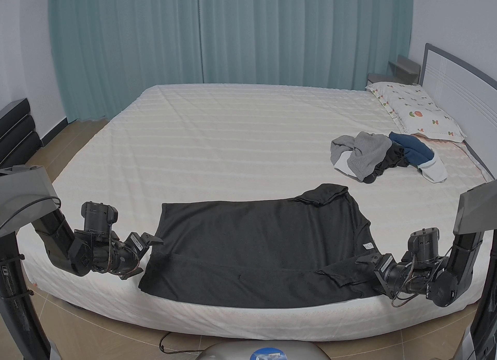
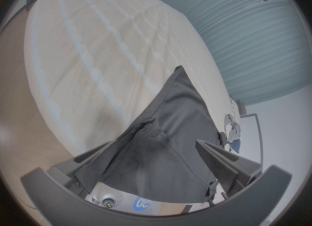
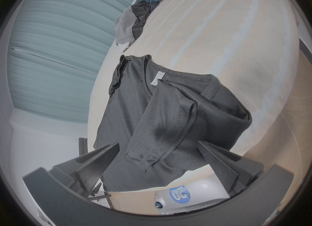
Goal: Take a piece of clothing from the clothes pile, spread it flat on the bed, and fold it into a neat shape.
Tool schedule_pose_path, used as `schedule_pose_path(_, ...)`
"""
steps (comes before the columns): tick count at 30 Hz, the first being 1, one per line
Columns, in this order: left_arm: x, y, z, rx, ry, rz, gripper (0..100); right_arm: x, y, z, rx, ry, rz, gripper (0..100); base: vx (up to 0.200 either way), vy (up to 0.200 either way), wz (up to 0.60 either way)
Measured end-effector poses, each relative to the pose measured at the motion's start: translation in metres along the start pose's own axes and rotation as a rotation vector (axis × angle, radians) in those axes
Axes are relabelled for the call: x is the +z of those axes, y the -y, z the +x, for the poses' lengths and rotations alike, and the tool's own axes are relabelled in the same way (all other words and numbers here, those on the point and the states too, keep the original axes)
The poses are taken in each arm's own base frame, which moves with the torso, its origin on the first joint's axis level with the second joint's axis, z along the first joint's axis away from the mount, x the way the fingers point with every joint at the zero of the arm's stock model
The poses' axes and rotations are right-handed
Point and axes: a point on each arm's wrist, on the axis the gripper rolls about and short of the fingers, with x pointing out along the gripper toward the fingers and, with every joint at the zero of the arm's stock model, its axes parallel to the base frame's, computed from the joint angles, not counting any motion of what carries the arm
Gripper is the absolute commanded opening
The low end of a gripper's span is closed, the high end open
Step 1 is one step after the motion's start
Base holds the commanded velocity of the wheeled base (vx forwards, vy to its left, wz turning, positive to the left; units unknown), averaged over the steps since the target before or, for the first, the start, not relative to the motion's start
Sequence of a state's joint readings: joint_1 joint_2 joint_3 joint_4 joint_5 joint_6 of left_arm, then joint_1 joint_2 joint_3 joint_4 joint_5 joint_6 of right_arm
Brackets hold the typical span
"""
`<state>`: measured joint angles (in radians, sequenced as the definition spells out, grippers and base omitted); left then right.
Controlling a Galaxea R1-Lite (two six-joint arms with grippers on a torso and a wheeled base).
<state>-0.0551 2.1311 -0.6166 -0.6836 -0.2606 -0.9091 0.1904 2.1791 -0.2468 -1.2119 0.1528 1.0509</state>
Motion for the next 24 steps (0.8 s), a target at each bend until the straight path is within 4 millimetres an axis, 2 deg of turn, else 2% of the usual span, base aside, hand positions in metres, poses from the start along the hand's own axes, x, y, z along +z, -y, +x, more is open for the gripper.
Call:
schedule_pose_path(10,0.0,0.0,0.0,0.001,0.0,0.001,100,-0.002,-0.003,0.012,-0.019,0.037,-0.017,100,0.0,0.0,0.0)
schedule_pose_path(11,0.0,0.0,0.0,0.001,0.0,0.001,100,-0.002,-0.003,0.013,-0.022,0.044,-0.018,0,0.0,0.0,0.0)
schedule_pose_path(24,0.0,0.0,0.0,0.002,0.001,0.001,100,-0.007,0.0,0.012,-0.024,0.054,-0.025,0,0.0,0.0,0.0)
